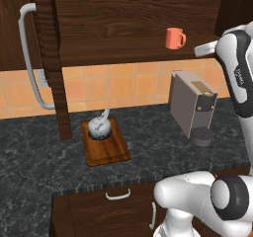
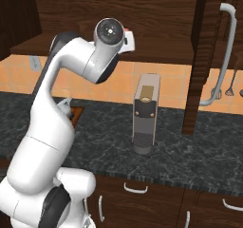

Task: Pick the kettle from the counter and place it on the tray. Then pick the mug from the cabinet and place it on the tray. Then close the cabinet doors.

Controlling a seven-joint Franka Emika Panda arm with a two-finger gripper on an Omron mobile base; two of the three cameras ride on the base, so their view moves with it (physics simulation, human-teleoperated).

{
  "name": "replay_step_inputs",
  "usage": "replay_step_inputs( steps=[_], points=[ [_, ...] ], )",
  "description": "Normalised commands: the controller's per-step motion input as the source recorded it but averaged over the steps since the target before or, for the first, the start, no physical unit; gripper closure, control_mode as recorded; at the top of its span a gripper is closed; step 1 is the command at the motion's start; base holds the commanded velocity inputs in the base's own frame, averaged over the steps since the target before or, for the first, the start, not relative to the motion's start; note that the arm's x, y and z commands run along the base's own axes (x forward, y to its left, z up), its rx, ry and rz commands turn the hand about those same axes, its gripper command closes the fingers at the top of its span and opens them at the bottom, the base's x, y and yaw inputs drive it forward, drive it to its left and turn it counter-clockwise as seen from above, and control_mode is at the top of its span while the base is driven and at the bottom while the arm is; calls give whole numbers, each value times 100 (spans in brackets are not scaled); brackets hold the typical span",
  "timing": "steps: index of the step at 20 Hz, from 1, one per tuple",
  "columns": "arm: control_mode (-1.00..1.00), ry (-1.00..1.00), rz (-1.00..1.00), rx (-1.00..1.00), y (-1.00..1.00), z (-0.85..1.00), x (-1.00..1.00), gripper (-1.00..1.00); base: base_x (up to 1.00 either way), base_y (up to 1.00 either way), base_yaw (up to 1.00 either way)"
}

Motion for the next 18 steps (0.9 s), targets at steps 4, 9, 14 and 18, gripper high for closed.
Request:
replay_step_inputs(
  steps=[4,9,14,18],
  points=[
    [-100,3,0,0,-9,1,39,-100,0,0,0],
    [-100,0,0,2,0,4,27,-100,0,0,0],
    [-100,0,0,1,0,-1,21,-100,0,0,0],
    [-100,0,-2,4,0,0,33,-100,0,0,0]
  ],
)
